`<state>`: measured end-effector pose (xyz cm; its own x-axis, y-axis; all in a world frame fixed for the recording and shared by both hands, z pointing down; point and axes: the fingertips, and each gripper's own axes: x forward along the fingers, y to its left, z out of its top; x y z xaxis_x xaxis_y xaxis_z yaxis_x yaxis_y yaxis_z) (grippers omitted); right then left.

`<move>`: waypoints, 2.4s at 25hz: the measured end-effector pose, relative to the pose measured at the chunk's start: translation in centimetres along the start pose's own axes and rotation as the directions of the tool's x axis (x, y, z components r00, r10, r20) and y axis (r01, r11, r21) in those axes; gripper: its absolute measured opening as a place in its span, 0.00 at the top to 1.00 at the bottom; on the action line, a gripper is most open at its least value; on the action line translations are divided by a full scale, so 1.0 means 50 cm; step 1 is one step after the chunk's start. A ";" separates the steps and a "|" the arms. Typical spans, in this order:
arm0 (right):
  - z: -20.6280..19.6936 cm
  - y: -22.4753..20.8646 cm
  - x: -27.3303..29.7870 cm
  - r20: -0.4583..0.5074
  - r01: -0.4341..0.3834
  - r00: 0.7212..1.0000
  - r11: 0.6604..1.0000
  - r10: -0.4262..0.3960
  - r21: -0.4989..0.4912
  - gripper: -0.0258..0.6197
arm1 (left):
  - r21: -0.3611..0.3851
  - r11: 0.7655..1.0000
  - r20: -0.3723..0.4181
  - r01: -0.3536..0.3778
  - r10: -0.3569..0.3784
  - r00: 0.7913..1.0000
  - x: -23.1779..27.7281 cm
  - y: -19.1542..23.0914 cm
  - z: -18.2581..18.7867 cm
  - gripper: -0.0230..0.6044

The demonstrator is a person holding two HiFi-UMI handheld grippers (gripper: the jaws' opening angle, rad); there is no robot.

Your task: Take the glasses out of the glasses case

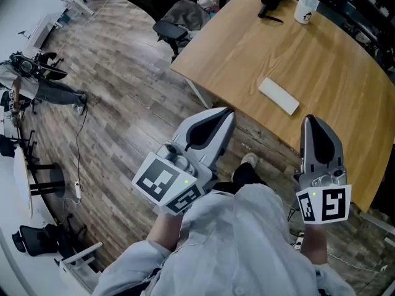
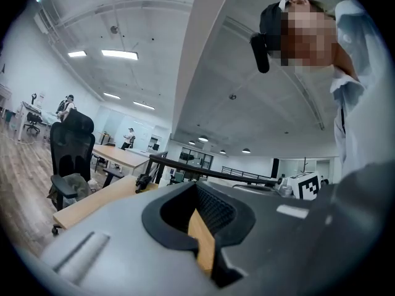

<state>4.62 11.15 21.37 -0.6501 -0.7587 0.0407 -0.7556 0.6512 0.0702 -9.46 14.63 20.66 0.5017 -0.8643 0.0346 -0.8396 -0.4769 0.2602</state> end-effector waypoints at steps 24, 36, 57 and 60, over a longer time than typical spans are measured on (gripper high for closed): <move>-0.081 -0.236 0.107 -0.103 0.126 0.986 0.991 -0.130 -0.047 0.96 | 0.008 0.993 -0.144 0.117 -0.115 0.983 0.337 0.061 -0.025 0.96; -0.131 -0.245 0.125 -0.190 0.171 0.964 0.982 -0.184 -0.085 0.96 | -0.007 0.977 -0.229 0.211 -0.207 0.951 0.393 0.069 -0.052 0.96; -0.245 -0.221 0.170 -0.374 0.247 0.889 0.965 -0.263 -0.091 0.96 | -0.025 0.972 -0.525 0.232 -0.210 0.825 0.424 0.216 -0.296 0.96; -0.268 -0.216 0.177 -0.412 0.235 0.873 0.965 -0.261 -0.112 0.96 | -0.045 0.971 -0.574 0.237 -0.219 0.789 0.418 0.228 -0.344 0.96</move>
<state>8.09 -2.77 34.33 -0.3380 -0.8384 0.4275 -0.8734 0.4487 0.1894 -4.97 -6.15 40.93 0.6992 -0.4861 0.5242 -0.6868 -0.6603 0.3038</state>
